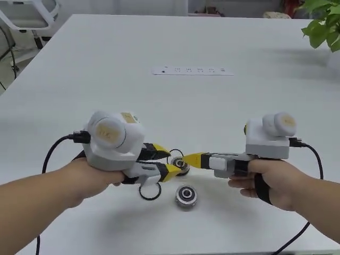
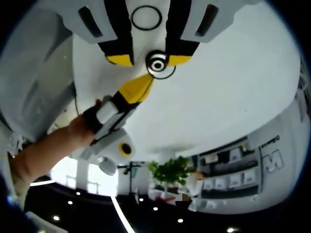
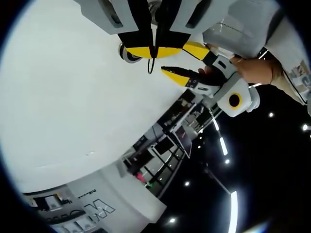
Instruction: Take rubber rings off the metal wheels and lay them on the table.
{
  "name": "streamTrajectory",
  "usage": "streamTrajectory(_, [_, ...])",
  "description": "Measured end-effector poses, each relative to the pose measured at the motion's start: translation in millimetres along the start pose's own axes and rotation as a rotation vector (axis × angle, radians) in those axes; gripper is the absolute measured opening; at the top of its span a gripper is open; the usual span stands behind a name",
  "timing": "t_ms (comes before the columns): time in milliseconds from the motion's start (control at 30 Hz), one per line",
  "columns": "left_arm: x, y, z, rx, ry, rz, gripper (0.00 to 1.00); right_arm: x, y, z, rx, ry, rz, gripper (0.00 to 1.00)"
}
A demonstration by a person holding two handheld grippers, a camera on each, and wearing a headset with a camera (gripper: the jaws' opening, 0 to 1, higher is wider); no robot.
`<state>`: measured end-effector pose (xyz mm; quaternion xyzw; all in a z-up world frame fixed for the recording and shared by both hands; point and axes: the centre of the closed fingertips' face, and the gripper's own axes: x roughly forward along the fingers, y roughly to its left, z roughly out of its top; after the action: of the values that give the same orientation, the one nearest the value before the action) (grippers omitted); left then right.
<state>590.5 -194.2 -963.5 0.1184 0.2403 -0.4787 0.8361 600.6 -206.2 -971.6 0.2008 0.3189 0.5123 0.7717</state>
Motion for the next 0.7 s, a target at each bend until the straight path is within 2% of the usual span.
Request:
streamTrajectory(167, [-13.1,0.6,4.0,-0.001,-0.019,0.0,0.28,-0.3,6.2,2.6,-0.003,-0.005,0.01,0.0])
streamTrajectory(400, [-34.6,7.3,6.4,-0.024,-0.049,0.016,0.31,1.0,15.3,3.1,-0.004,-0.008,0.019,0.0])
streamTrajectory(700, [-53.9,6.3,6.3,-0.042,-0.074,0.028,0.36,4.3,23.4,2.2,-0.007,0.004,0.04,0.0])
